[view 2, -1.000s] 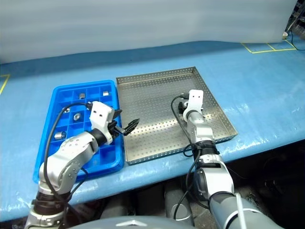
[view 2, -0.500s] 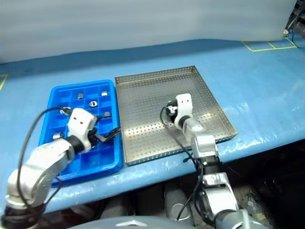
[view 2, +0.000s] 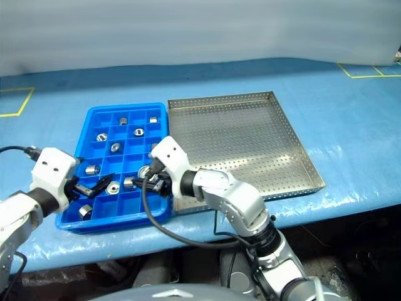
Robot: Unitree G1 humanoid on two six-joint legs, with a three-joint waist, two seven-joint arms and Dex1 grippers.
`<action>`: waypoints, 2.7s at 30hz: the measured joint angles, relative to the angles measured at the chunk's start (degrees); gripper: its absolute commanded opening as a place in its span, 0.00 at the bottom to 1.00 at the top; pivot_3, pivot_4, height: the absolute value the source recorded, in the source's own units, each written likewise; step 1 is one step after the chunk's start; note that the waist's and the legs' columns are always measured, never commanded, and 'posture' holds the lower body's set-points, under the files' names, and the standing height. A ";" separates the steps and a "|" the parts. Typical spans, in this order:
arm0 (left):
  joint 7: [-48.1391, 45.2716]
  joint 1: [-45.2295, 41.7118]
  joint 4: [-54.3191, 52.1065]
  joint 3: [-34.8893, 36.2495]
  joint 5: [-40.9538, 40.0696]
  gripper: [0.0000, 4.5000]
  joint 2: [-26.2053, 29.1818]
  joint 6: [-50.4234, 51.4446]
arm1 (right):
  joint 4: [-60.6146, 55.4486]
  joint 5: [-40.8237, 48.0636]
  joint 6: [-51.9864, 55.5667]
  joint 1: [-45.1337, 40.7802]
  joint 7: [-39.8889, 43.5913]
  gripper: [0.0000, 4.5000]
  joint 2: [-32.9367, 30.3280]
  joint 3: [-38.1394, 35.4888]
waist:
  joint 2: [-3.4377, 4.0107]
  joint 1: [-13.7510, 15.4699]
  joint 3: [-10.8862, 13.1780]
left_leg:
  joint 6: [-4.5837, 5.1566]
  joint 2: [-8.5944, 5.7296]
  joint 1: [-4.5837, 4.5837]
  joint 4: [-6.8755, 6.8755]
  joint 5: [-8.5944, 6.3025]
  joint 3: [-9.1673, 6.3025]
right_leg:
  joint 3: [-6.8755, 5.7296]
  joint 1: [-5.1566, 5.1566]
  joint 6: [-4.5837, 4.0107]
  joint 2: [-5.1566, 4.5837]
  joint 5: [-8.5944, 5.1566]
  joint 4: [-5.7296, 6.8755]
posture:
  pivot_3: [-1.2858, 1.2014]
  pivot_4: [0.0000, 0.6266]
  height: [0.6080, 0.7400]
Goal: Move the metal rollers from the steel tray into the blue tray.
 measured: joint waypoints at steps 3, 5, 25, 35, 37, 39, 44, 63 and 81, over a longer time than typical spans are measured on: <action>-0.35 1.82 -0.04 1.42 0.48 1.00 1.05 0.13 | 3.35 -1.23 -0.21 -0.06 -0.40 0.42 1.10 2.10 | 0.00 0.80 0.00 | -0.02 0.00 -0.01 -0.07 0.00 0.01 | -0.02 0.00 -0.06 -0.02 -0.02 0.00 | 0.52 0.24 1.00; -0.50 2.96 -0.05 2.58 1.11 1.00 1.35 0.21 | 4.84 -1.77 -0.30 -0.08 -0.47 0.42 1.89 2.95 | -0.01 1.26 0.00 | -0.04 0.01 -0.03 -0.09 -0.01 0.00 | -0.05 -0.01 -0.11 -0.02 -0.05 0.01 | 0.52 0.24 1.00; -2.53 2.69 -0.27 2.76 1.08 1.00 1.04 -0.61 | 11.59 -4.01 -5.22 -0.58 1.48 0.96 5.63 5.81 | -0.26 3.56 -0.16 | -0.13 0.02 0.03 -0.14 -0.04 -0.13 | -0.30 -0.03 -0.20 -0.07 -0.10 -0.03 | 0.53 0.24 1.00; -2.39 -1.49 1.89 -3.50 1.04 1.00 -2.59 -3.16 | 0.69 -1.44 -1.13 4.39 -1.43 0.96 0.06 -5.10 | -0.33 3.98 -0.20 | -0.13 0.00 0.01 -0.12 -0.03 -0.07 | -0.31 0.06 -0.20 -0.10 -0.10 -0.02 | 0.49 0.24 1.00; -2.45 -2.36 2.55 -5.09 1.06 1.00 -2.80 -3.97 | -1.28 -2.61 -0.96 5.65 -2.77 0.96 -2.90 -5.61 | -0.32 3.86 -0.19 | -0.13 -0.01 -0.01 -0.13 -0.03 -0.05 | -0.30 0.05 -0.20 -0.11 -0.10 -0.01 | 0.48 0.24 1.00; -2.47 -3.96 4.06 -6.77 1.08 1.00 -3.11 -4.65 | -2.77 -5.87 -0.96 6.61 -4.87 0.96 -7.23 -5.61 | -0.30 3.64 -0.19 | -0.13 -0.02 0.00 -0.12 -0.03 -0.03 | -0.29 0.02 -0.19 -0.12 -0.11 -0.03 | 0.47 0.24 1.00; -2.52 -8.14 7.77 -12.08 1.28 1.00 -4.02 -6.85 | -6.08 -9.25 0.16 9.19 -9.05 0.96 -10.30 -7.74 | -0.31 2.09 -0.20 | -0.12 -0.02 -0.05 -0.12 -0.03 -0.01 | -0.25 0.09 -0.19 -0.07 -0.11 -0.01 | 0.43 0.24 1.00; 0.28 -25.27 20.41 -30.08 5.26 1.00 -19.70 -17.06 | -12.47 -15.19 1.79 16.04 -15.73 0.96 -15.82 -22.57 | -0.25 -11.16 -0.25 | 0.10 -0.25 -0.07 0.10 -0.04 0.06 | 0.16 0.23 0.52 -0.06 -0.01 -0.01 | 0.34 0.24 1.00; 0.67 -26.07 25.36 -35.18 10.40 1.00 -20.43 -17.32 | 6.61 -11.90 -5.64 5.57 -9.73 0.96 -13.03 -26.69 | -0.21 -19.59 -0.23 | 0.33 -0.32 0.13 0.09 0.08 0.53 | 1.05 0.24 1.33 0.09 0.38 -0.02 | 0.37 0.24 1.00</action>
